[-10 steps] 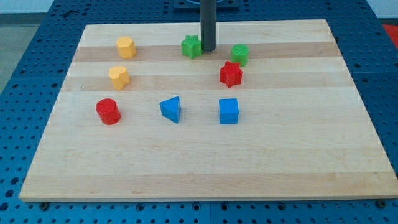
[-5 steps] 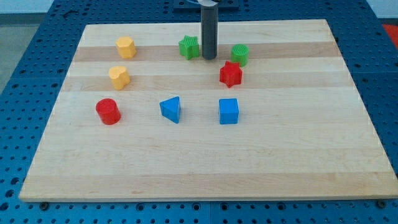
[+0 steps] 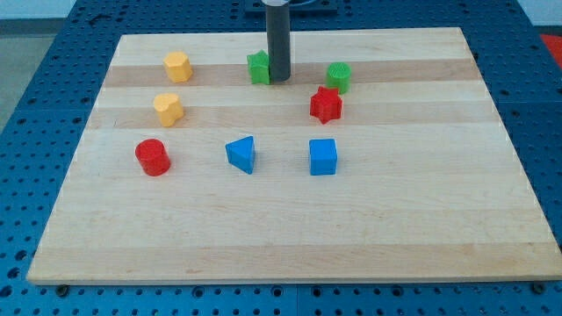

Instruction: Move the green star towards the yellow hexagon

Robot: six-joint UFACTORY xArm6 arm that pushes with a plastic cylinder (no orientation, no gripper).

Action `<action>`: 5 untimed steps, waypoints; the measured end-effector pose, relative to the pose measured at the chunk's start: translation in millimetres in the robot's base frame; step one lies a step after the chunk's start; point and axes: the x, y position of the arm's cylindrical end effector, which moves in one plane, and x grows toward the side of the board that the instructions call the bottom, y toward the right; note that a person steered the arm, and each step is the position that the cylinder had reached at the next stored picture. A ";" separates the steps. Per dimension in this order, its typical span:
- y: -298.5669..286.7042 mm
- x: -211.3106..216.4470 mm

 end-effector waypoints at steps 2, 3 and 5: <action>-2.4 0.0; 1.1 0.0; 8.5 -7.5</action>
